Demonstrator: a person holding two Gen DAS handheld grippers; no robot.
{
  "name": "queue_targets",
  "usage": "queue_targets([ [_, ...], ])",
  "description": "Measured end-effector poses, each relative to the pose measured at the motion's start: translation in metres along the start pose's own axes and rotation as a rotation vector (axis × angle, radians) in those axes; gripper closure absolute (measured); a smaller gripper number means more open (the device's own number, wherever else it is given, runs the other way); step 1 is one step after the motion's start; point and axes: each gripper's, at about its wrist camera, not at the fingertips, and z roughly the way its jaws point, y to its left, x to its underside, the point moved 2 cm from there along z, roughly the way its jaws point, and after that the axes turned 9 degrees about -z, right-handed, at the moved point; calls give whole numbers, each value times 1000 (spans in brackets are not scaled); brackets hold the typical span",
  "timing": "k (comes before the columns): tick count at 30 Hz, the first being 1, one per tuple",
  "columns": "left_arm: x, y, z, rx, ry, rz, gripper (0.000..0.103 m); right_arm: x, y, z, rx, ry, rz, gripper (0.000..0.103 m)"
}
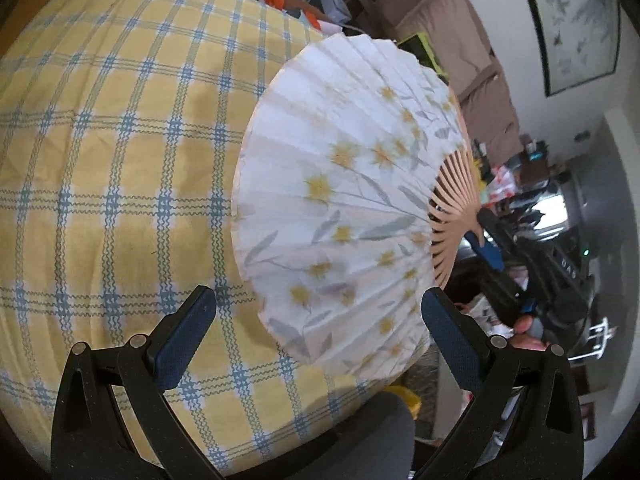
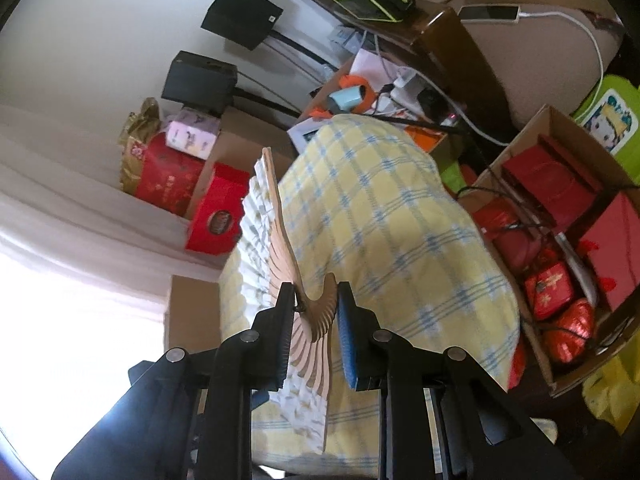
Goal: Organize objects
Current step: 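Lift the folding fan with the right gripper and carry it over the box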
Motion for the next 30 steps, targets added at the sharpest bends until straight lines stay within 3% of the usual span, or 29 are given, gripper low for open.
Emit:
queue_targets([
  [4,-3,5,-7,4,-21,-6,1,-1,8,-2,-17,7,-10,83],
  [6,-3,5,-11,18,-30,2,6,-1,14,-1,-36,15,-14,83],
  [8,-4,3,-15,24,-51,21,31,-1,19,0,-53,24,-13,83],
  [10,-3,2,-22,11,-65,31,43,0,24,2,-65,34,-19,83],
  [13,-2,4,-36,10,-96,26,50,1,30,4,-70,41,-31,83],
  [21,4,13,-74,35,-163,26,61,2,47,8,-129,57,-27,83],
  [30,11,13,-130,-5,-266,71,68,8,97,22,-165,84,-85,83],
])
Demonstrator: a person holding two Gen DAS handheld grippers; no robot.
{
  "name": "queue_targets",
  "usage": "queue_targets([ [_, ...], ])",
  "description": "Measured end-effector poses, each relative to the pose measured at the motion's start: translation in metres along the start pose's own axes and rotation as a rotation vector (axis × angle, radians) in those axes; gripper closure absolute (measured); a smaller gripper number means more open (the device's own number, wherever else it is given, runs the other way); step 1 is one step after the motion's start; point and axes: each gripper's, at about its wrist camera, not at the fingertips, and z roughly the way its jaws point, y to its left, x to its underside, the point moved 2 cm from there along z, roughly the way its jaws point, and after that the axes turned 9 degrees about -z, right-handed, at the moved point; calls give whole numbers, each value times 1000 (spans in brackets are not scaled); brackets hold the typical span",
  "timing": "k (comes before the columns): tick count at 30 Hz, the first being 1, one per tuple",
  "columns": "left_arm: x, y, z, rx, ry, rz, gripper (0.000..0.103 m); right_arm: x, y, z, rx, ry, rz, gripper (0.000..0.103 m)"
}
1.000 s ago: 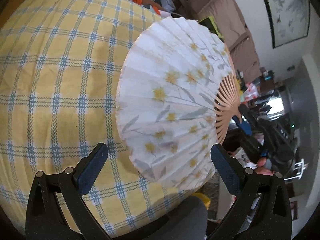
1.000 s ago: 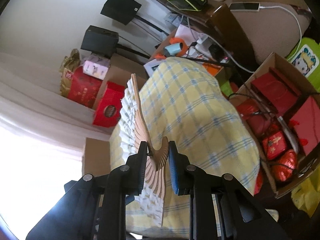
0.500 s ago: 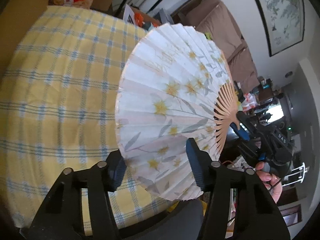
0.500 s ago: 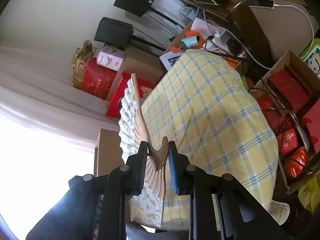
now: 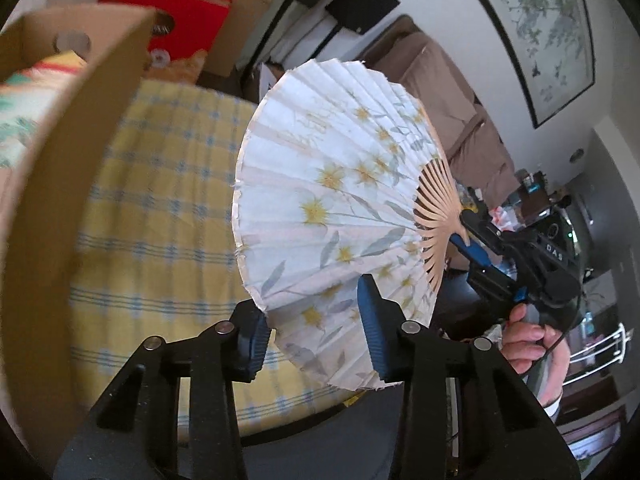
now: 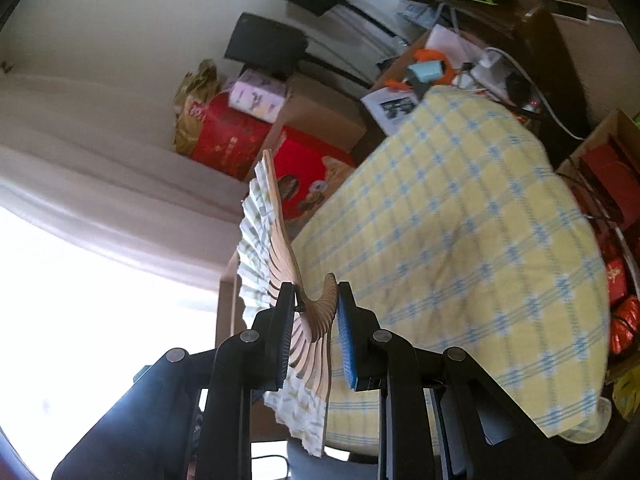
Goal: Organize objects
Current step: 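Lift the folding fan with the right gripper and carry it over the box, then lower the folding fan into the box and open the right gripper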
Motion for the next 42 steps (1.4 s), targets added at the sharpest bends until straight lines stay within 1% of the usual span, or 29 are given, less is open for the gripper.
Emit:
queue_targets([
  [5,-8,13,-32,6,-49,-30,69,0,32,20,-39,24,-33,83],
  [10,-16,39,-63,3,-93,-63,70,1,58,49,-89,72,-42,83],
  [15,-26,66,-88,-18,-137,-105,70,8,86,82,-105,118,-75,83],
  [20,-27,97,-106,-45,-163,-142,70,21,108,115,-105,158,-99,83],
  [28,-36,145,-140,-67,-220,-202,70,40,147,166,-138,212,-109,83],
  [33,-42,176,-156,-83,-250,-240,70,51,156,197,-159,244,-73,83],
  [42,-49,220,-163,-139,-249,-288,70,73,162,249,-165,297,-33,83],
])
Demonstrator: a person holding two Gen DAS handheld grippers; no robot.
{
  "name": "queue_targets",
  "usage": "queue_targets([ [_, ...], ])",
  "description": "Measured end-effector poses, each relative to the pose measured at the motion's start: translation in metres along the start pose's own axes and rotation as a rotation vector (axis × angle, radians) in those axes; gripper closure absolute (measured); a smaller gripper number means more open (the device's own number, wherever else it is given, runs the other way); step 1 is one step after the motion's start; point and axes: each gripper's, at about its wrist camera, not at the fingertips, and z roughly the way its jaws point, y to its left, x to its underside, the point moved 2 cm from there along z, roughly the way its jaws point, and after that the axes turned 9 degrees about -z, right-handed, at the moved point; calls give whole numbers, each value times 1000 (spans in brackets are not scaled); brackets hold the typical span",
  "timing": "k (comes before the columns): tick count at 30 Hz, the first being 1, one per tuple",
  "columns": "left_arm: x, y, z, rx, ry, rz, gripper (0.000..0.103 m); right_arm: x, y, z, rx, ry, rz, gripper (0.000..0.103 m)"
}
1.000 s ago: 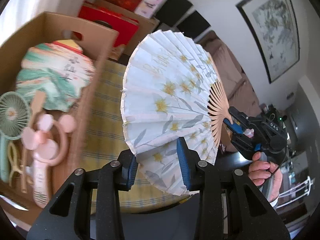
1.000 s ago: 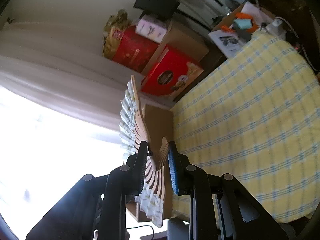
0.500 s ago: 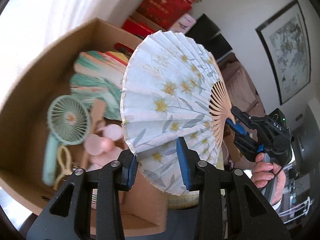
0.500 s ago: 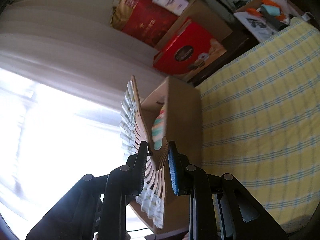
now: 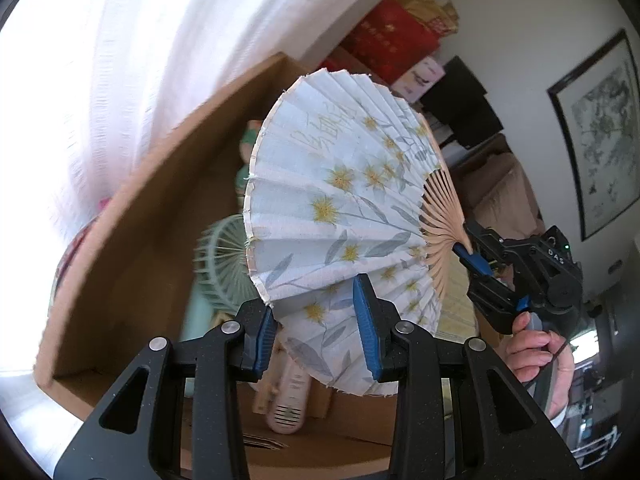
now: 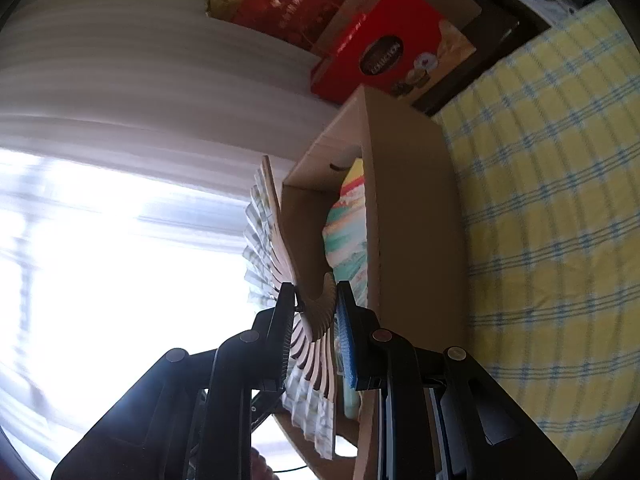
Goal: Organize objects
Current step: 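Lower the folding fan into the box and open the right gripper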
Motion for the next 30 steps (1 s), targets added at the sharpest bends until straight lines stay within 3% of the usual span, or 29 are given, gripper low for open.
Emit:
queue_targets([
  [8,5,18,3,-81,5,17,70,10,5,31,80,33,-87,83],
  [17,25,8,0,-161,-10,83,70,21,24,41,184,51,-218,77],
  [25,41,-9,-3,-209,-1,158,70,31,50,46,320,83,-402,60],
  [30,45,-10,-8,-229,-2,176,70,42,69,43,414,94,-533,42],
])
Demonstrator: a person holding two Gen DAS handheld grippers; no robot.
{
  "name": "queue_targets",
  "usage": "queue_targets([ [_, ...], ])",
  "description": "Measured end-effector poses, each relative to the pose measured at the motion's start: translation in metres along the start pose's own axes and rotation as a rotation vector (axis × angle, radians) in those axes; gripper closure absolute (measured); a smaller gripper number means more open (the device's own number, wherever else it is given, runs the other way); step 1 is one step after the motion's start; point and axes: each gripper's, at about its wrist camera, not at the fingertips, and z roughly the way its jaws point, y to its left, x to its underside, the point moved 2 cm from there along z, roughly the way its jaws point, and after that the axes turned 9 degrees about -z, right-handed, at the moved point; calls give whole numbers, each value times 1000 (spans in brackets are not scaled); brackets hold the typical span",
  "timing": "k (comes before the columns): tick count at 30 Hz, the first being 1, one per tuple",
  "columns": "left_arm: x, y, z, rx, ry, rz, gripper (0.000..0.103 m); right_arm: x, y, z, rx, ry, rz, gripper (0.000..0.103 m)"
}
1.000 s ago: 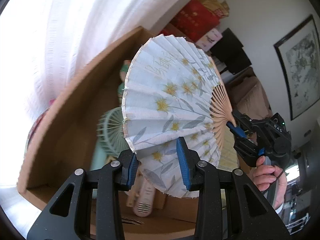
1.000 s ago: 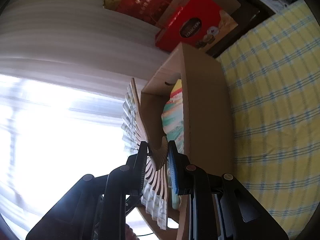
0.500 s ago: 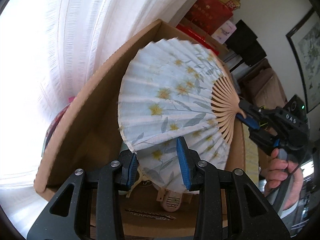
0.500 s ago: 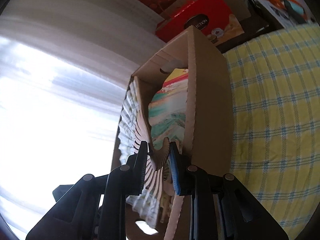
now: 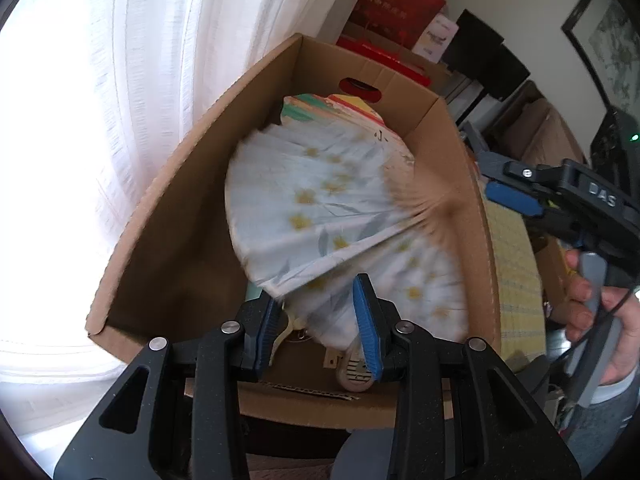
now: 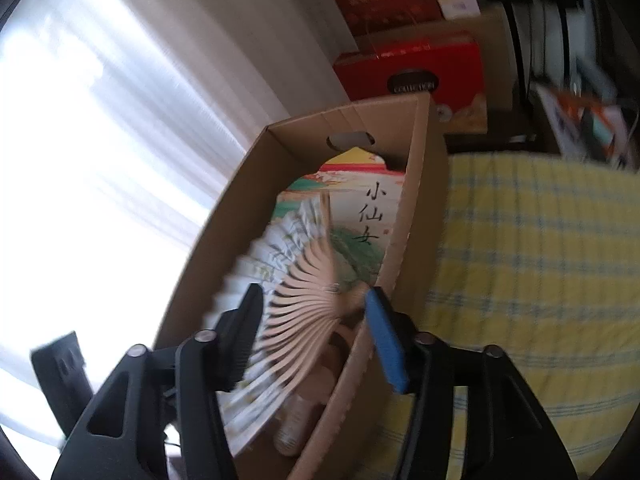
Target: Organize objects
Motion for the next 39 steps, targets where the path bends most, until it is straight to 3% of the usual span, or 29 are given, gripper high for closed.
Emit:
queue_targets([
  [6,3,-4,-18,-30,-44,37,70,0,14,-15,61,1,-125,37],
  [12,3,-10,-33,-27,-77,48,69,4,16,-31,67,-22,-159,36],
  [16,5,-18,-41,-64,-113,75,58,13,19,-48,111,-45,-196,32],
  [21,9,-30,-49,-121,-152,120,53,24,21,-61,151,-68,-230,30],
  [24,12,-35,-53,-130,-163,133,52,29,19,-68,162,-74,-236,29],
  [32,21,-58,-60,-150,-202,186,34,46,8,-91,240,-107,-248,23],
  [39,31,-77,-64,-164,-226,228,28,66,-11,-121,313,-152,-228,19],
])
